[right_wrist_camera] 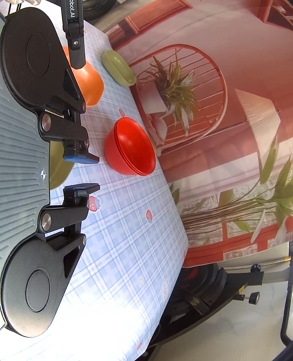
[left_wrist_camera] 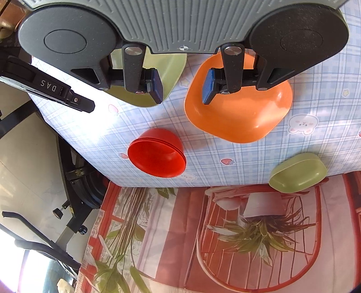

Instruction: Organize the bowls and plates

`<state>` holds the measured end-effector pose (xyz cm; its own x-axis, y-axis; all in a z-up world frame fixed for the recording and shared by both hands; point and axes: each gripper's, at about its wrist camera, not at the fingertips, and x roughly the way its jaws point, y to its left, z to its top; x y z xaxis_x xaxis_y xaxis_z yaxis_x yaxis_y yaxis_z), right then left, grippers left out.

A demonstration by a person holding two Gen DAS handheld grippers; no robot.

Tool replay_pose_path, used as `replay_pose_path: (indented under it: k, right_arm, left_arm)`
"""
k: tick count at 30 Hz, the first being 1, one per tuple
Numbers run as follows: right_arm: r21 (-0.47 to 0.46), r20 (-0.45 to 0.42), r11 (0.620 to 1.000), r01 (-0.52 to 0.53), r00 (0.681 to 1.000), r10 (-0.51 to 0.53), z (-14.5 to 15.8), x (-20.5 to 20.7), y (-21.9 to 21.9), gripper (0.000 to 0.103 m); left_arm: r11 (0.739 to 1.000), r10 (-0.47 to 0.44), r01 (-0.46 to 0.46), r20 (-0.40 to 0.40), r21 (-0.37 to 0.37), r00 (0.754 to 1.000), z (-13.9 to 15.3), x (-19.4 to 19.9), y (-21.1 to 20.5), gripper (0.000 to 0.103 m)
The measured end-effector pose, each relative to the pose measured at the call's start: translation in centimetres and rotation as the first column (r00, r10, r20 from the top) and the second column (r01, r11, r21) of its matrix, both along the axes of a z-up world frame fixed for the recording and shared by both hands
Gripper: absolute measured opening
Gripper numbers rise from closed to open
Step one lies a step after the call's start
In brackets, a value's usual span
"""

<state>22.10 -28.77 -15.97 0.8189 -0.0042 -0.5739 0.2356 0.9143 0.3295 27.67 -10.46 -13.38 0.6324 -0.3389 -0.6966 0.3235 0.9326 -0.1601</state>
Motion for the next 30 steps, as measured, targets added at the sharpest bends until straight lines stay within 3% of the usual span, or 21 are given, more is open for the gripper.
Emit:
replay_pose_path:
  k: [3,6,20,30]
  right_arm:
    - [-0.015,-0.007,1.000,0.008,1.000,-0.008,-0.8,-0.7,0.0,0.017]
    - [-0.099,-0.003,0.995,0.000,1.000,-0.001,-1.3,-1.2,1.0,0.016]
    - [-0.017,-0.079,1.000,-0.009,0.997,0.007,-4.0,-1.2,0.8,0.016]
    - [0.008,-0.095,1.000,-0.022,0.995,0.022,-4.4,-1.1,0.6,0.009]
  left_arm:
    - [1.000,-0.009,0.009,-0.022,0.000,1.000,-0.9,-0.5,0.0,0.040]
    - [1.000,-0.016,0.017,-0.033,0.006,0.999,-1.4,-1.0,0.1,0.040]
    - [1.000,-0.016,0.018,-0.122,0.012,0.992,-4.0,-1.1,0.8,0.040]
    - [0.999,-0.035,0.031,-0.175,-0.022,0.984,-5.1,-0.8,0.7,0.037]
